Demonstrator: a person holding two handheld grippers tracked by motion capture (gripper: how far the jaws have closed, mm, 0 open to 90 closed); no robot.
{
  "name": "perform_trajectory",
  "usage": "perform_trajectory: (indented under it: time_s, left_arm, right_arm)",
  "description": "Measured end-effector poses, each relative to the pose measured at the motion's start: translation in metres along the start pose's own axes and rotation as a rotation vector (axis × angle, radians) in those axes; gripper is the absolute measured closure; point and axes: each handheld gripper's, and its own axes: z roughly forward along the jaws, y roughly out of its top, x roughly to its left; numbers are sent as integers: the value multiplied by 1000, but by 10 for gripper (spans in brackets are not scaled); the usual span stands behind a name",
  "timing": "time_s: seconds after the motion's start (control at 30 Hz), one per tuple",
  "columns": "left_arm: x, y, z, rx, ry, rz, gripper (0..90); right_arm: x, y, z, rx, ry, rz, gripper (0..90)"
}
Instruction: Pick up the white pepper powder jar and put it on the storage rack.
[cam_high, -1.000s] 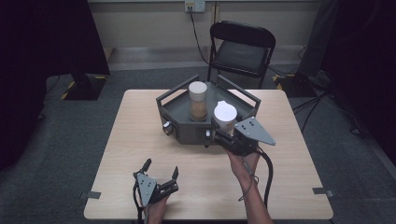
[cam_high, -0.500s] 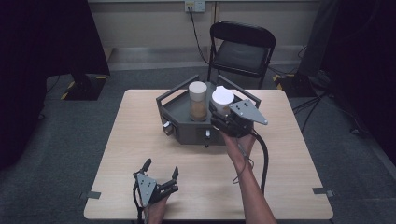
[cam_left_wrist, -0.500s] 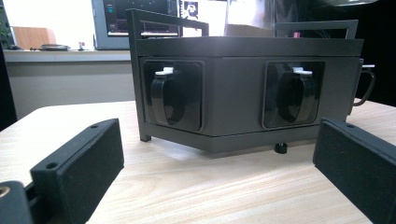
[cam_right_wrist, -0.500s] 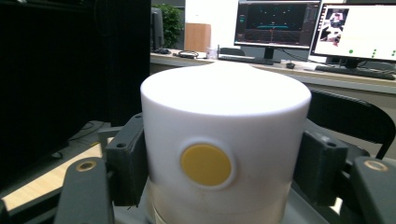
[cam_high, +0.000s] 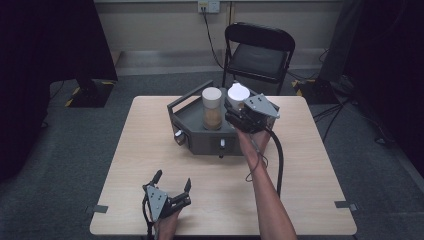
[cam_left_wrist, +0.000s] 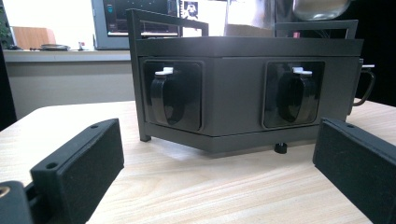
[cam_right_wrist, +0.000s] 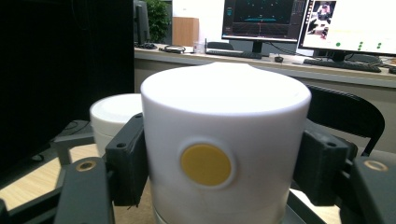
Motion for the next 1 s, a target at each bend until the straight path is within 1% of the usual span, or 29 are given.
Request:
perform_trajectory:
  time_s: [0.03,0.07,0.1,0.17,0.3,0.4,0.6,0.7,0.8,0.9,1.0]
  left_arm:
    - [0,0,0,0,0,0,12]
    - [0,0,0,0,1,0,14]
    - [0,0,0,0,1,0,18]
    - [0,0,0,0,2,-1,18]
    - [0,0,0,0,1,-1,16]
    - [0,0,0,-1,1,-1,17]
    - [0,0,0,-1,0,-1,17]
    - [0,0,0,-1,1,-1,17]
    - [0,0,0,-1,1,-1,17]
    - [0,0,0,-1,1,-1,17]
    - [0,0,0,-1,1,-1,17]
  right_arm:
    - [0,0,0,0,0,0,301]
    - [1,-2,5,9,-8,-11,301]
    - [1,-2,5,9,-8,-11,301]
    - [-1,-7,12,15,-12,1,301]
    - [-4,-12,18,24,-17,11,301]
    - [-7,-15,19,26,-15,25,301]
    - [-9,-20,23,40,-16,27,301]
    - [-11,-22,26,48,-13,42,301]
    - [-12,-24,27,56,-15,45,301]
    - [-14,-27,28,57,-10,55,300]
    - [-15,-29,27,51,-10,55,300]
